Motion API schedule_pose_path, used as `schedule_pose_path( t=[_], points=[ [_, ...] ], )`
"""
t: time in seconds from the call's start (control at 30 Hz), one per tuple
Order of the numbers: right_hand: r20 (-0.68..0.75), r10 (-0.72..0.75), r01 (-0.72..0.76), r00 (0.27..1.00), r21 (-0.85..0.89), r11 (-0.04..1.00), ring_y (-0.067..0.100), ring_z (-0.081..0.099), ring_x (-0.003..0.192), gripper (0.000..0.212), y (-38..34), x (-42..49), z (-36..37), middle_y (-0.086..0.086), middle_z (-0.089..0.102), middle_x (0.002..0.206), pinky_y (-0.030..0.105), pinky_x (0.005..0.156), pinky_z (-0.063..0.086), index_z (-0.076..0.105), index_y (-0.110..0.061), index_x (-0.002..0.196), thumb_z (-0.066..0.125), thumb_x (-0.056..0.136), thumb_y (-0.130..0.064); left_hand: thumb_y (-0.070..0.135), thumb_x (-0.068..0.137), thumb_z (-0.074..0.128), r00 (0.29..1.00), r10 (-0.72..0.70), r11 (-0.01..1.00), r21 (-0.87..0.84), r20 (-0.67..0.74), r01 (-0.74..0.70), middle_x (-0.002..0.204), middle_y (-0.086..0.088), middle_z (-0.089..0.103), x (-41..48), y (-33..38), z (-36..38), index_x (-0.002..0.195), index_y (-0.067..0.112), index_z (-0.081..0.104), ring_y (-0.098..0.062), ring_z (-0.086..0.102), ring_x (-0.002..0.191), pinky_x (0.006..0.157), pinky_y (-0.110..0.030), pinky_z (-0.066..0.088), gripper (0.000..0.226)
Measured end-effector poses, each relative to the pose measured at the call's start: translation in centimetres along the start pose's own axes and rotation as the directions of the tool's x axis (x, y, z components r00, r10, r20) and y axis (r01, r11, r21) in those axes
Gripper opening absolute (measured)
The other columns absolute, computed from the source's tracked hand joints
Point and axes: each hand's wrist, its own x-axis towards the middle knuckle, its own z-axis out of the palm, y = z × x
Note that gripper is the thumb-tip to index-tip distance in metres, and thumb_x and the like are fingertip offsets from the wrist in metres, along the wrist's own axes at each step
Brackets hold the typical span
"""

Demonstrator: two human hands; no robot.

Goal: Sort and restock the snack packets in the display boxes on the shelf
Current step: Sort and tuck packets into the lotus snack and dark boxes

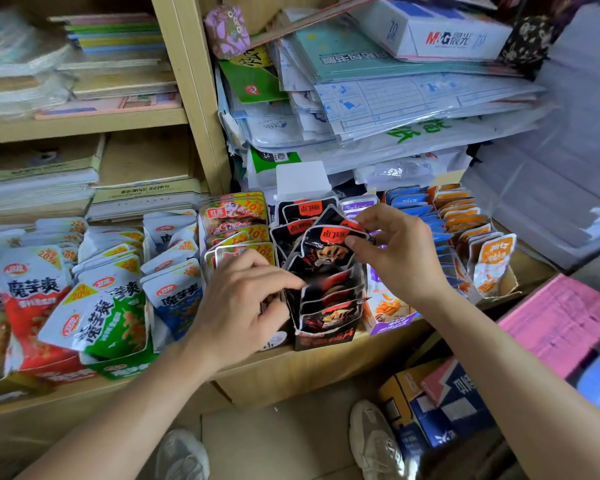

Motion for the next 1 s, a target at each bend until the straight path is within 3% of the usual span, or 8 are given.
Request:
schedule_pose_path(
  t=[0.17, 0.3, 0.4, 0.47, 0.57, 0.7, 0.83, 1.0],
  points=[
    [-0.001, 0.042, -0.042, 0.999, 0.053, 0.998, 0.019, 0.069, 0.066, 0.017, -0.3, -0.3, 0.0, -0.010, 0.065, 0.095, 0.039, 0.056, 0.062, 0.065, -0.019, 0.100, 0.076, 0.089, -0.013, 0.029, 0.078, 0.084, 0.995, -0.071, 0.984, 0.170, 0.065, 0.059, 0.075, 0.009, 0.069, 2.2, -0.2, -0.1, 0.102, 0.031, 0.080, -0.016, 0.049, 0.074, 0.067, -0.032, 0.036, 0.024],
    [-0.012, 0.031, -0.031, 0.999, 0.014, 0.999, 0.022, 0.068, 0.068, 0.018, -0.4, -0.5, 0.0, -0.013, 0.064, 0.099, 0.039, 0.053, 0.061, 0.066, -0.017, 0.104, 0.076, 0.090, -0.015, 0.033, 0.081, 0.080, 0.980, -0.162, 0.977, 0.155, 0.119, 0.143, 0.074, 0.005, 0.058, 3.2, 0.0, 0.2, 0.105, 0.042, 0.077, -0.015, 0.048, 0.068, 0.056, -0.020, 0.022, 0.025],
    [-0.021, -0.009, 0.008, 1.000, -0.044, 0.999, 0.010, 0.068, 0.075, 0.018, -0.4, -0.6, 0.0, -0.022, 0.063, 0.096, 0.036, 0.064, 0.061, 0.067, -0.018, 0.105, 0.077, 0.089, -0.017, 0.034, 0.087, 0.074, 0.980, -0.155, 0.985, 0.093, 0.128, 0.144, 0.079, 0.014, 0.069, 3.7, 0.1, 0.2, 0.099, 0.043, 0.078, -0.009, 0.052, 0.077, 0.059, -0.024, 0.035, 0.015],
    [-0.028, -0.037, 0.034, 0.999, -0.100, 0.994, -0.005, 0.064, 0.080, 0.022, -0.4, -0.6, -0.1, -0.030, 0.060, 0.094, 0.018, 0.072, 0.054, 0.070, -0.018, 0.110, 0.077, 0.089, -0.018, 0.033, 0.087, 0.075, 0.978, -0.195, 0.981, -0.011, 0.069, 0.196, 0.079, 0.020, 0.070, 3.8, 0.0, 0.0, 0.093, 0.039, 0.080, -0.005, 0.055, 0.077, 0.061, -0.029, 0.047, 0.010],
    [-0.013, -0.039, 0.037, 0.999, -0.107, 0.994, -0.014, 0.060, 0.074, 0.029, -0.5, -0.7, -0.4, -0.024, 0.065, 0.095, 0.005, 0.066, 0.044, 0.072, -0.020, 0.119, 0.076, 0.090, -0.017, 0.030, 0.085, 0.077, 0.980, -0.201, 0.975, -0.101, -0.003, 0.200, 0.070, 0.026, 0.066, 3.4, 0.2, -0.2, 0.090, 0.035, 0.081, -0.002, 0.057, 0.069, 0.060, -0.031, 0.052, 0.008],
    [-0.022, -0.085, 0.085, 0.996, -0.020, 0.996, -0.001, 0.064, 0.080, 0.036, -1.0, -1.4, -0.2, -0.019, 0.069, 0.109, 0.011, 0.070, 0.048, 0.067, -0.029, 0.121, 0.076, 0.089, -0.013, 0.019, 0.081, 0.083, 0.960, -0.276, 0.908, -0.340, -0.052, 0.243, 0.075, 0.019, 0.074, 2.4, 1.7, -0.1, 0.087, 0.024, 0.082, 0.002, 0.069, 0.073, 0.064, -0.009, 0.050, 0.008],
    [0.054, -0.144, 0.142, 0.988, 0.040, 0.989, 0.016, 0.066, 0.089, 0.026, -1.0, -2.4, 0.2, -0.007, 0.060, 0.113, 0.028, 0.070, 0.056, 0.059, -0.019, 0.110, 0.071, 0.091, -0.006, 0.018, 0.084, 0.081, 0.949, -0.313, 0.873, -0.385, 0.026, 0.299, 0.080, 0.020, 0.075, 1.5, 2.1, -0.1, 0.091, 0.025, 0.082, 0.001, 0.070, 0.074, 0.064, -0.009, 0.050, 0.010],
    [0.280, -0.204, 0.223, 0.938, -0.038, 0.974, 0.009, 0.062, 0.111, 0.019, 0.0, -3.2, -0.2, -0.004, 0.058, 0.129, 0.019, 0.086, 0.055, 0.069, -0.016, 0.114, 0.070, 0.095, -0.018, 0.016, 0.090, 0.074, 0.957, -0.251, 0.883, -0.370, 0.146, 0.288, 0.095, 0.019, 0.076, -0.1, 2.7, -0.5, 0.103, 0.030, 0.079, 0.002, 0.072, 0.087, 0.078, -0.020, 0.058, 0.020]
  ],
)
